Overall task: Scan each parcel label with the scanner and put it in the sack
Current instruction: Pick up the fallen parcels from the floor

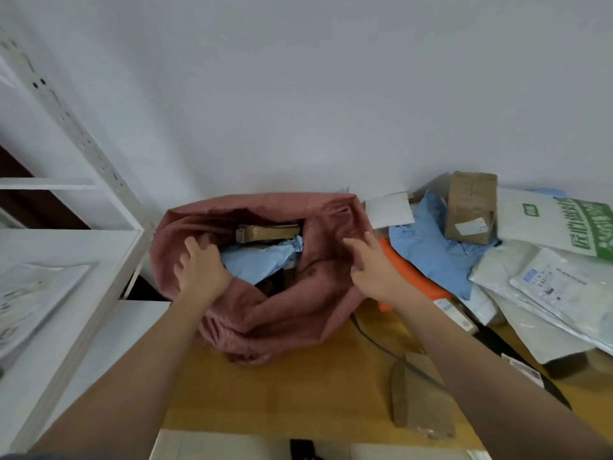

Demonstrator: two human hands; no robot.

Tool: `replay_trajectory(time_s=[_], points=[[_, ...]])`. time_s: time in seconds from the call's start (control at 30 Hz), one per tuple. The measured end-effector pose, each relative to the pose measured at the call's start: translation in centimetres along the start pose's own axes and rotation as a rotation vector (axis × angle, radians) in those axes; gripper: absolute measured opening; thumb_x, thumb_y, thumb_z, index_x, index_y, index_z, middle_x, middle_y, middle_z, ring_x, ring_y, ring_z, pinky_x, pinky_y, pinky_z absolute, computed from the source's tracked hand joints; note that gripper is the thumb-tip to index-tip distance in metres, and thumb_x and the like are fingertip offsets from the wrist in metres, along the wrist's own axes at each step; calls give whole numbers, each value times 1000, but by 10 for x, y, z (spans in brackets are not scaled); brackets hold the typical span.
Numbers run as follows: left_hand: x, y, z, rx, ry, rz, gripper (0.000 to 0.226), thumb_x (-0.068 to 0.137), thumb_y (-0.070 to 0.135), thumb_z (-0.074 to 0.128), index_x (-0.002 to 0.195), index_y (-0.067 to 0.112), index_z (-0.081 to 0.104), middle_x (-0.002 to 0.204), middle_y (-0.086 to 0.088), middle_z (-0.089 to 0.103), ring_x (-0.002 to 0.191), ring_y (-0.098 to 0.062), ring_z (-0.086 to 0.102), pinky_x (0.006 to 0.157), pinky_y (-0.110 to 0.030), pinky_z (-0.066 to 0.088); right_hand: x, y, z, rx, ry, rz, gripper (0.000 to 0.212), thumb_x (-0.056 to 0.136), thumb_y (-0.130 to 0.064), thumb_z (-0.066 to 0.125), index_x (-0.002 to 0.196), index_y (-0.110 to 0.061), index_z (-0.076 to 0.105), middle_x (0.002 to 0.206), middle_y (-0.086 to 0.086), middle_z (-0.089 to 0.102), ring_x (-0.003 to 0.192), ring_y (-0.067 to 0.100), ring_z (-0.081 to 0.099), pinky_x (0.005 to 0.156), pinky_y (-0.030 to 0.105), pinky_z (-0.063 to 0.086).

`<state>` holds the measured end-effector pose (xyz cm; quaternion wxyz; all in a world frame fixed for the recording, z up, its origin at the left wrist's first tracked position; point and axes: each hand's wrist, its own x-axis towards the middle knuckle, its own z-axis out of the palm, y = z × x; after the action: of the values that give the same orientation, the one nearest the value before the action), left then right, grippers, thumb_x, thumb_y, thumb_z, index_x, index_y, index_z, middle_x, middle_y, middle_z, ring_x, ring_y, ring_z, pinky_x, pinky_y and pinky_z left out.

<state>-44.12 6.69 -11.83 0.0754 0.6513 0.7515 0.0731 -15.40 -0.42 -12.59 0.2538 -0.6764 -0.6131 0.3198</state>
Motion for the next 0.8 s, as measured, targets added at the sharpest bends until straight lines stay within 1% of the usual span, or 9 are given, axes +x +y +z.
replay_trajectory(time_s=[0.07,0.17,0.23,0.27,0.37,0.5,0.6,0.7,0.8], points=[[-28,15,-1,-65,57,116,34,85,15,58,117,7,54,138,-17,24,114,-45,43,104,-52,35,-24,10,-10,0,28,1,61,86,4,48,144,-16,40,158,13,13,148,27,13,103,17,21],[-69,40,0,-154,24,260,36,87,6,54,123,7,55,146,-17,17,112,-42,49,98,-47,41,-63,22,-24,-8,69,26,51,88,2,48,136,-15,47,154,18,20,146,32,16,110,25,25],[-93,56,-2,-204,1,366,34,89,4,53,123,6,57,147,-15,16,98,-38,55,91,-44,46,-91,27,-34,6,104,57,45,91,2,47,132,-14,50,153,20,22,145,34,18,113,39,31],[-104,63,-3,-226,-16,413,32,90,4,52,121,6,58,146,-15,17,91,-36,57,88,-43,47,-106,30,-39,12,120,81,46,90,2,48,133,-14,50,153,19,21,146,32,17,112,40,31],[-137,89,-5,-277,-17,549,25,90,3,50,113,4,61,139,-15,25,86,-31,57,86,-39,47,-154,46,-51,10,181,131,49,89,5,47,135,-12,49,151,17,21,143,28,25,109,32,33],[-199,115,11,-396,-19,732,18,90,2,50,103,5,63,130,-11,34,87,-24,55,86,-36,47,-233,70,-52,24,289,245,48,86,10,46,130,-7,55,142,17,33,125,28,45,101,23,35],[-255,120,35,-471,-120,821,20,88,-1,51,100,10,63,126,-6,36,87,-20,57,84,-33,49,-292,87,-38,14,296,347,44,87,8,48,127,-7,59,141,15,38,128,27,44,102,24,35],[-306,120,61,-465,-279,812,17,89,2,53,97,14,63,124,6,33,82,-11,56,80,-28,50,-345,107,-27,15,262,430,41,86,11,48,121,-5,63,137,16,44,126,28,47,89,16,37],[-336,126,81,-440,-420,804,17,90,1,54,97,11,66,120,1,38,98,-18,55,87,-26,47,-387,124,-29,-4,239,520,43,86,7,47,121,-10,63,133,14,45,122,28,48,84,16,35]])
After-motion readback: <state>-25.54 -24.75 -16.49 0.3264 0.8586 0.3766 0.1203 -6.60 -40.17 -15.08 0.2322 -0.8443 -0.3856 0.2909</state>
